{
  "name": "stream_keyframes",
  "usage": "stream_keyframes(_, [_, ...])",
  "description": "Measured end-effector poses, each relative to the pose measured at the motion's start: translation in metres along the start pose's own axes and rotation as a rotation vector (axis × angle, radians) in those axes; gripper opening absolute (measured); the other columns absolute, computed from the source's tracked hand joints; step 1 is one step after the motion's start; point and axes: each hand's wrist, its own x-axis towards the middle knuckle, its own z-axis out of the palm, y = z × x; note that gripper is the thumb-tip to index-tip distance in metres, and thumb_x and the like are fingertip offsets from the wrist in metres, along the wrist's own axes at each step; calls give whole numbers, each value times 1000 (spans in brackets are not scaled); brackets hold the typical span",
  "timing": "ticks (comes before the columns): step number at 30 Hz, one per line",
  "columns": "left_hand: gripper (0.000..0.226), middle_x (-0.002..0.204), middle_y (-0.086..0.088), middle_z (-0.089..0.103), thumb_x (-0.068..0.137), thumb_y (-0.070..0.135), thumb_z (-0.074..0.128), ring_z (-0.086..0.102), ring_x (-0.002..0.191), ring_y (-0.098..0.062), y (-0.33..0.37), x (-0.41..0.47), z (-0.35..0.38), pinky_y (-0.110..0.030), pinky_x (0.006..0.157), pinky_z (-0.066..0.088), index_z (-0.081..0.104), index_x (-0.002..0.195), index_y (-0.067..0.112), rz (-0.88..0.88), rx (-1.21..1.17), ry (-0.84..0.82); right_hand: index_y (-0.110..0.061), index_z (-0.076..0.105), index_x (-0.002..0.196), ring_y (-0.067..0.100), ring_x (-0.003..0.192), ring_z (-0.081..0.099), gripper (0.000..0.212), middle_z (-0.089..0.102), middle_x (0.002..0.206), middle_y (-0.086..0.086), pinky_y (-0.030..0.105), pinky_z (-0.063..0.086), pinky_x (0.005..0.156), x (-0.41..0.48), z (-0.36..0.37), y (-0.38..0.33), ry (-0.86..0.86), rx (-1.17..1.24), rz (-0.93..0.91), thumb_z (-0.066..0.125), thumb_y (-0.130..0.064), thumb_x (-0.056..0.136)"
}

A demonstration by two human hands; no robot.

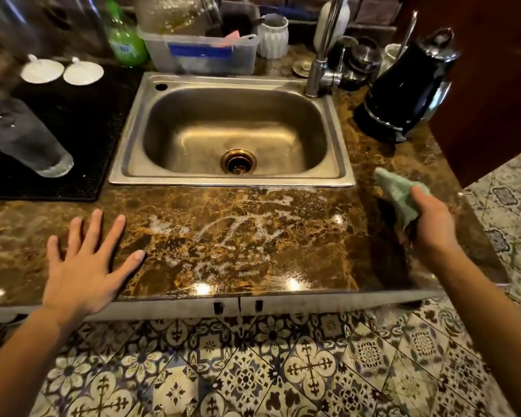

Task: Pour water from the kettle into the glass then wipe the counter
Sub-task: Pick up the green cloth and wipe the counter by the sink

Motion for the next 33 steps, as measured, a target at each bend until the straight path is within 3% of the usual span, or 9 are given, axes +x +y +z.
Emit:
stream_keyframes(3, [82, 173, 5, -4, 86, 87, 11, -4, 159, -27, 1, 0, -3, -58, 122, 0, -4, 159, 51, 12, 3, -7, -22, 63, 133, -6, 68, 68, 41, 68, 107, 1, 18, 53, 63, 10, 11, 31, 1, -454, -81, 39, -44, 108])
stream_keyframes(6, [83, 171, 7, -12, 84, 89, 10, -9, 158, -24, -1, 3, -2, -57, 122, -3, -8, 157, 54, 16, -5, -21, -31, 45, 154, 10, 95, 67, 51, 64, 122, -4, 35, 55, 94, 13, 41, 45, -61, -577, -79, 38, -50, 107])
stream_keyframes(9, [82, 171, 8, -12, 84, 90, 11, -10, 158, -23, -3, 4, -2, -57, 122, -4, -9, 156, 55, 18, -7, -26, -20, 36, 159, 23, 138, 45, 53, 44, 158, 11, 30, 27, 117, 15, 74, 51, -152, -709, -203, 37, -40, 110])
stream_keyframes(12, [82, 172, 5, -8, 86, 88, 13, -8, 158, -25, -2, 4, -2, -58, 122, -2, -6, 158, 53, 24, 4, -19, -5, 36, 156, 30, 152, 28, 51, 33, 165, 18, 24, 15, 118, 8, 103, 58, -207, -825, -327, 37, -28, 111])
stream_keyframes(20, [83, 173, 2, -3, 89, 86, 17, -5, 158, -28, -3, 4, -1, -61, 122, 1, -1, 160, 48, 45, 6, -3, -23, 37, 158, 3, 148, 21, 49, 30, 168, 0, 10, 6, 110, -4, 140, 58, -436, -890, -378, 39, -33, 111])
stream_keyframes(24, [82, 173, 2, -4, 89, 86, 17, -5, 158, -29, -5, 5, 0, -62, 122, 1, -3, 160, 49, 56, 9, -3, -31, 53, 148, 17, 145, 38, 41, 44, 161, 0, 26, 20, 117, -18, 178, 50, -586, -800, -318, 40, -37, 110])
stream_keyframes(28, [81, 173, 2, -4, 89, 86, 17, -5, 158, -28, -6, 6, 2, -63, 122, 2, -3, 159, 50, 55, 11, 8, -10, 68, 131, 24, 112, 60, 41, 65, 137, 13, 34, 43, 98, -39, 220, 46, -719, -691, -117, 40, -31, 110])
stream_keyframes(31, [81, 173, 2, -4, 89, 86, 17, -5, 158, -27, -7, 6, 1, -63, 123, 2, -3, 159, 50, 61, 10, 5, 1, 69, 113, 31, 94, 61, 34, 69, 104, 19, 46, 45, 99, -54, 225, 45, -685, -245, 196, 46, -23, 107])
stream_keyframes(33, [81, 173, 2, -4, 90, 86, 17, -5, 158, -28, -7, 6, 1, -63, 123, 2, -2, 159, 50, 63, 5, 5, 4, 64, 119, 26, 88, 64, 31, 70, 102, 18, 37, 53, 93, -58, 214, 42, -610, 54, 335, 48, -19, 106])
